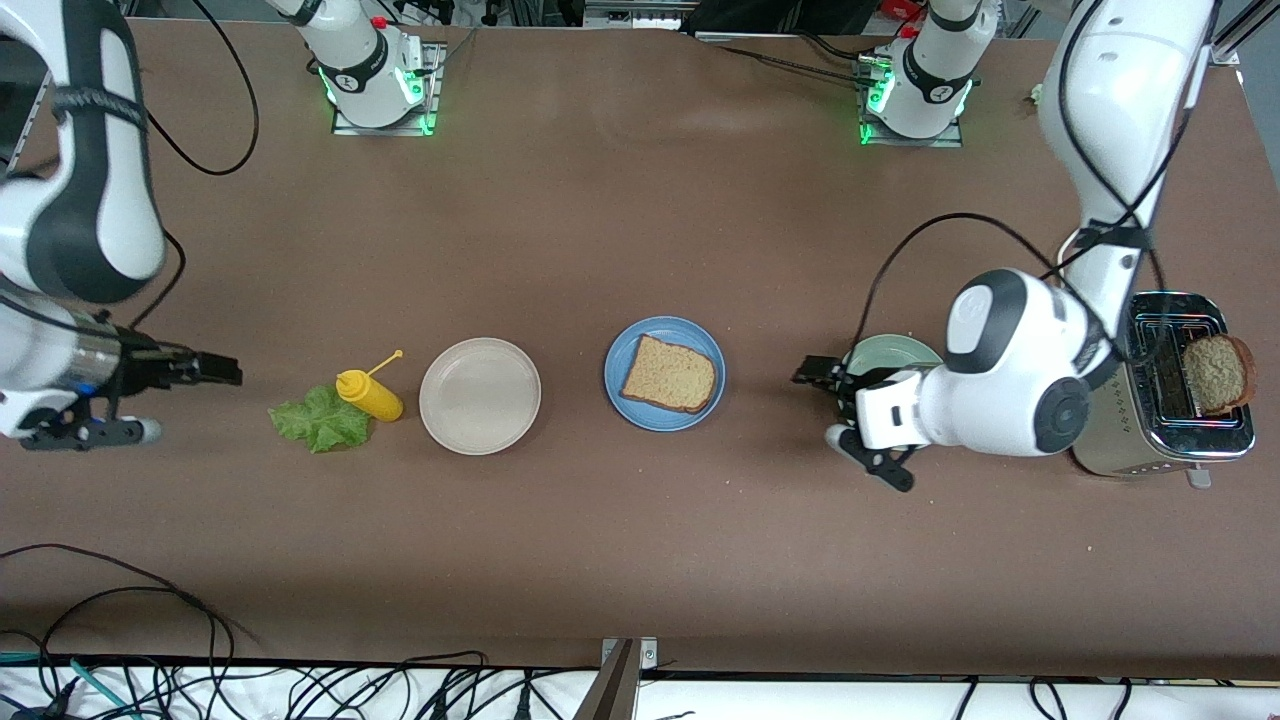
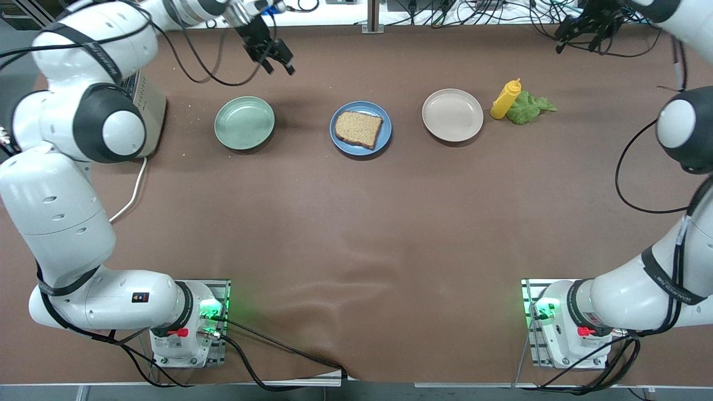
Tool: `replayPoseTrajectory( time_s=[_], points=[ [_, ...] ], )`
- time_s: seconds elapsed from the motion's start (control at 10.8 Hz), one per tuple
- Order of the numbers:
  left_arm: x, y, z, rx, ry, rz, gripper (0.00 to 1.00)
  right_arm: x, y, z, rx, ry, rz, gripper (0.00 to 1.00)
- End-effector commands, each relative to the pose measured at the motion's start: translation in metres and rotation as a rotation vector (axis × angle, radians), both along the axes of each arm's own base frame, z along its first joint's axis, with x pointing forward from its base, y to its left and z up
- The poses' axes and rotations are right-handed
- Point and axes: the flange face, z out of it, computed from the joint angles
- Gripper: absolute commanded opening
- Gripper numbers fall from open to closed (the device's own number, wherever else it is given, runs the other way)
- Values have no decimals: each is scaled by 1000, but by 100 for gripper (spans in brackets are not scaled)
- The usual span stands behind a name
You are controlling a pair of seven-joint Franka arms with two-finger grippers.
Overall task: Make sandwich in blue plate with both arms
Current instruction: 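Carry the bread slice with the left gripper onto the blue plate, then raise the left gripper toward the toaster while the right gripper grasps lettuce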
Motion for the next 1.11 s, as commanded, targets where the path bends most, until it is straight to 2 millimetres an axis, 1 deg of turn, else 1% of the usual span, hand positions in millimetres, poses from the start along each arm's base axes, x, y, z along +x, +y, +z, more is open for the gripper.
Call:
replayPoseTrajectory(
  time_s=[0.0,0.09,0.18,0.28,0.37,0.46,0.55,0.65,0.74,0.83,0.92,1.02],
  points=[
    [-15,32,84,214,-120,-77,100,28,-1,-65,-5,-37,21,100],
    [-23,41,111,263,-134,-87,100,32,1,-89,-5,-39,23,100],
    [-29,53,135,293,-146,-80,100,35,8,-111,0,-42,40,100],
    [-34,65,155,319,-162,-70,100,36,10,-131,-3,-67,42,100],
    [-39,74,178,360,-201,-66,100,37,13,-149,-3,-88,46,100],
    [-44,78,198,414,-239,-70,100,40,19,-166,1,-100,55,100],
    [-45,83,210,440,-261,-69,100,42,21,-183,0,-120,57,100],
    [-46,91,221,457,-250,-62,100,44,28,-199,10,-145,61,100],
    [-48,102,233,469,-240,-44,100,44,29,-214,10,-157,61,100],
    [-45,119,246,470,-255,-1,100,45,29,-224,10,-168,57,100],
    [-44,123,246,470,-254,10,100,43,28,-228,9,-170,56,100],
    [-45,124,247,466,-248,30,100,42,28,-228,9,-168,59,93]
  ],
)
